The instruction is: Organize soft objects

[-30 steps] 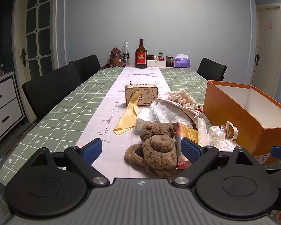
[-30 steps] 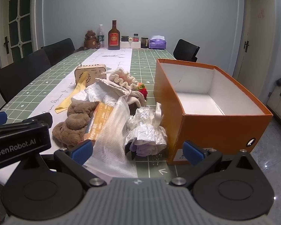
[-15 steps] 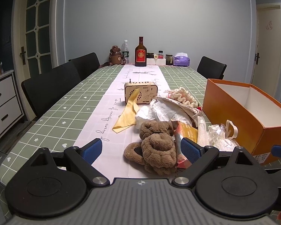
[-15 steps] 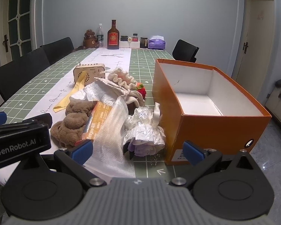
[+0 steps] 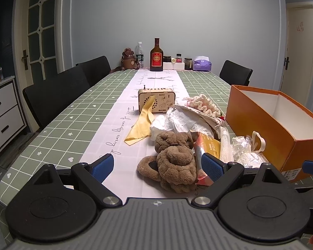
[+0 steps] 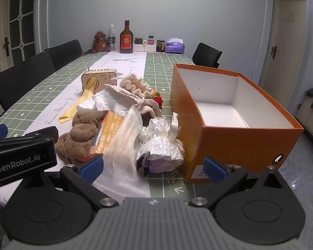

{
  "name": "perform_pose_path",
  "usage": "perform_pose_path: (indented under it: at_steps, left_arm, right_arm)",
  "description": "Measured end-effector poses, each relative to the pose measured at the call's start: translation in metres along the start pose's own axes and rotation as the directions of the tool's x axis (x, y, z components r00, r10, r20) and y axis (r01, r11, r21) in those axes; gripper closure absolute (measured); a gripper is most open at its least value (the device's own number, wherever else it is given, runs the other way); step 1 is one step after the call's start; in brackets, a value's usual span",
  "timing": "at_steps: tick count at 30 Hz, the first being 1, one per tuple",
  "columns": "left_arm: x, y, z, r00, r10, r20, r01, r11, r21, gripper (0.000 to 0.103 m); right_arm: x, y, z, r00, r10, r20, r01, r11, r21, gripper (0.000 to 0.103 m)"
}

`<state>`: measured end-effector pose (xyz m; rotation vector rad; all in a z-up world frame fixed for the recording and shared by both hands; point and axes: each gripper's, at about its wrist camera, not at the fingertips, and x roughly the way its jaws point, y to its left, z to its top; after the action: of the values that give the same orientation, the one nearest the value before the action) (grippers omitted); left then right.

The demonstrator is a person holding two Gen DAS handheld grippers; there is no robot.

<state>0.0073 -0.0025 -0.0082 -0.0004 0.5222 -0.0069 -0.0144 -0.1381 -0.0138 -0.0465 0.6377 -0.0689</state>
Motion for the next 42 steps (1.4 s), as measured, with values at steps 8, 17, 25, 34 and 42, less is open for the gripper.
perform_pose_path:
  at_steps: [8, 17, 25, 34, 42]
  left_arm:
    - [0.004, -0.001, 0.0, 1.0, -0.002, -0.011, 0.002, 1.0, -0.002, 0.0]
    - [0.009, -0.003, -0.001, 0.999, -0.022, -0.034, 0.022, 1.0, -0.004, 0.0]
    - [0.011, -0.002, -0.001, 0.999, -0.024, -0.04, 0.023, 1.0, -0.009, 0.0]
    - [0.014, -0.001, 0.002, 0.998, -0.057, -0.031, 0.058, 0.998, 0.022, 0.0]
    - [0.028, 0.011, 0.004, 0.998, -0.046, -0.042, 0.046, 0.999, 0.003, 0.0]
  right_arm:
    - [0.002, -0.001, -0.001, 1.0, 0.001, -0.005, -0.001, 1.0, 0.0, 0.003]
    - [0.007, 0.003, -0.002, 1.0, 0.009, -0.009, -0.01, 1.0, -0.021, 0.003]
    - [0.01, 0.004, -0.003, 1.0, 0.026, -0.013, -0.027, 0.999, -0.019, 0.003]
    - [0.017, 0.0, -0.002, 0.997, 0.072, -0.011, -0.072, 0.997, 0.004, 0.003]
    - [0.042, 0.0, -0.006, 0.996, 0.078, -0.048, -0.078, 0.997, 0.002, 0.003]
